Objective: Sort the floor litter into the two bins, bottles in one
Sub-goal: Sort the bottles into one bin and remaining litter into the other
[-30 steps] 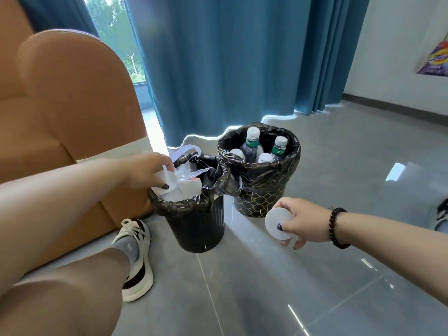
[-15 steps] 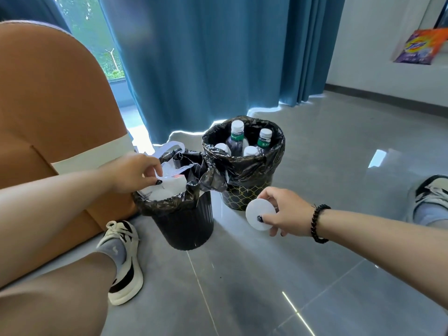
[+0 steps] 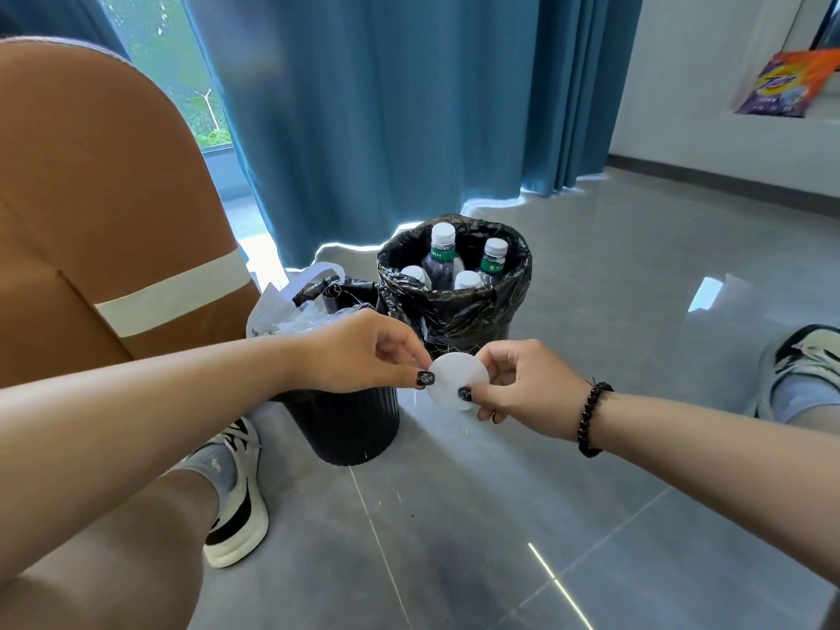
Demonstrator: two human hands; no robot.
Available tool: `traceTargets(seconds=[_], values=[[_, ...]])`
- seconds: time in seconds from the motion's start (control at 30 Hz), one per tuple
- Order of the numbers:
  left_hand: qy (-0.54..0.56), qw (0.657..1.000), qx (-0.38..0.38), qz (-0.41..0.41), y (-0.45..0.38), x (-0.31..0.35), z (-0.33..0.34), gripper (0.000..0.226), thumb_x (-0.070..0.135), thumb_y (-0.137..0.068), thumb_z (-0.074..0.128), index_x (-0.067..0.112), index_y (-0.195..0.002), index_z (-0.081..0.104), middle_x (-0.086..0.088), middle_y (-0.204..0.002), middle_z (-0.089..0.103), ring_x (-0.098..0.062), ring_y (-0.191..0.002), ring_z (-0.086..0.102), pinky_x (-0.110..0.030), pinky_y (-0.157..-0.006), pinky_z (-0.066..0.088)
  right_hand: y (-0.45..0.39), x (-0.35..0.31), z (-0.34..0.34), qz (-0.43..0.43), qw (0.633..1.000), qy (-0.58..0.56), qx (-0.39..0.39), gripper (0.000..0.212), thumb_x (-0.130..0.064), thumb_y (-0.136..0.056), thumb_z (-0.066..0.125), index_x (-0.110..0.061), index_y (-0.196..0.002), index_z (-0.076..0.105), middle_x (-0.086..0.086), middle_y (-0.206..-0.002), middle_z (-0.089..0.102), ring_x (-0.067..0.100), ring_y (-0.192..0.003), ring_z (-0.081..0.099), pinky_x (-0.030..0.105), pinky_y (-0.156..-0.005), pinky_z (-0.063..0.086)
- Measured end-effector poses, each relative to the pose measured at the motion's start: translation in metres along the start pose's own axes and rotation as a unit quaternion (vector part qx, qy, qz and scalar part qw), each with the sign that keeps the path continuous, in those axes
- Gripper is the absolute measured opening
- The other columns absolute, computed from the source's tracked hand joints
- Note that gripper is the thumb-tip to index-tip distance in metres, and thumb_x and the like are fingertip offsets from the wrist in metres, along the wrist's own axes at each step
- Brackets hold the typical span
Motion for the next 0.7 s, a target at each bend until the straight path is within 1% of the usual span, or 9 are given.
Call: traceTargets(seconds=[0.1,0.2,0.27,0.33,0.4,0.47,0.57,0.63,0.7], values=[[0.008,1.000,-0.012,0.003,0.000,0.001,0.002,0.034,0.042,-0.073,0.072,0.013,-0.092,0.074,-0.001,-0.089,0.075,-0.019,-0.086,0.071,-0.031,-0.085,0.057,0.002,0.001,0.005,0.003,1.000,-0.013,-0.013,0.016,0.001,-0.081,0.068,-0.010,-0.076,0.059,0.004,-0.067,0.065,0.012,-0.052,0.064,0.024,-0.050,0.051],[-0.034,0.999,0.004,-0.012,0.000,-0.006,-0.010,0.013,0.028,-0.081,0.073,0.015,-0.085,0.074,0.003,-0.082,0.075,-0.011,-0.078,0.070,-0.023,-0.078,0.055,0.003,0.001,0.013,0.002,1.000,-0.022,-0.007,0.015,-0.001,-0.081,0.068,-0.014,-0.079,0.060,0.002,-0.069,0.067,0.015,-0.055,0.065,0.022,-0.050,0.049],[-0.054,0.997,0.041,-0.039,0.004,-0.015,-0.029,0.007,0.020,-0.086,0.070,0.014,-0.083,0.072,0.005,-0.076,0.074,-0.007,-0.071,0.067,-0.022,-0.072,0.053,0.004,0.002,0.016,0.012,1.000,-0.007,-0.005,0.016,-0.004,-0.082,0.066,-0.019,-0.084,0.061,0.002,-0.074,0.070,0.014,-0.057,0.067,0.021,-0.051,0.047],[-0.043,0.992,0.098,-0.068,0.010,-0.028,-0.055,0.008,0.015,-0.090,0.065,0.010,-0.084,0.068,0.002,-0.077,0.074,-0.013,-0.076,0.068,-0.031,-0.075,0.053,0.002,0.004,0.015,0.021,1.000,0.010,-0.007,0.016,-0.008,-0.083,0.065,-0.023,-0.086,0.060,0.000,-0.076,0.071,0.013,-0.058,0.067,0.019,-0.051,0.045],[-0.011,0.982,0.164,-0.096,0.019,-0.046,-0.076,0.010,0.012,-0.092,0.061,0.005,-0.085,0.064,-0.004,-0.080,0.075,-0.019,-0.080,0.069,-0.035,-0.077,0.051,0.002,0.006,0.014,0.037,0.999,0.022,-0.011,0.011,-0.009,-0.085,0.064,-0.020,-0.088,0.061,-0.001,-0.074,0.071,0.013,-0.058,0.067,0.018,-0.050,0.045],[-0.020,0.972,0.207,-0.108,0.029,-0.064,-0.086,0.012,0.009,-0.093,0.059,0.005,-0.082,0.061,-0.006,-0.078,0.075,-0.023,-0.077,0.070,-0.035,-0.076,0.053,0.002,0.008,0.013,0.050,0.998,0.026,-0.012,0.007,-0.009,-0.085,0.062,-0.015,-0.088,0.063,-0.002,-0.072,0.070,0.014,-0.058,0.066,0.016,-0.048,0.044],[-0.163,0.956,0.215,-0.115,0.042,-0.081,-0.086,0.016,0.011,-0.093,0.058,0.016,-0.078,0.059,0.005,-0.068,0.072,-0.018,-0.070,0.068,-0.036,-0.073,0.055,0.004,0.009,0.014,0.066,0.997,0.028,-0.017,0.005,-0.007,-0.086,0.060,-0.011,-0.088,0.064,-0.001,-0.071,0.069,0.014,-0.057,0.065,0.013,-0.047,0.044],[-0.279,0.938,0.171,-0.113,0.044,-0.081,-0.079,0.017,0.021,-0.093,0.057,0.025,-0.077,0.056,0.013,-0.068,0.068,-0.009,-0.068,0.063,-0.032,-0.068,0.052,0.005,0.010,0.015,0.075,0.996,0.035,-0.022,0.005,-0.007,-0.086,0.060,-0.010,-0.087,0.064,0.000,-0.072,0.069,0.013,-0.057,0.065,0.014,-0.047,0.043],[-0.341,0.927,0.111,-0.111,0.042,-0.078,-0.066,0.016,0.026,-0.093,0.054,0.029,-0.077,0.052,0.015,-0.071,0.064,-0.010,-0.069,0.058,-0.030,-0.065,0.049,0.006,0.012,0.016,0.079,0.996,0.042,-0.026,0.006,-0.007,-0.086,0.060,-0.010,-0.087,0.065,0.000,-0.071,0.069,0.013,-0.057,0.065,0.014,-0.047,0.043]])
Point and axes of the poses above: each hand's wrist, its own y-axis away from the middle knuckle, its own z-axis out of the palm, x = y × z, the point moved 1 cm from there along -y, towards the middle knuckle
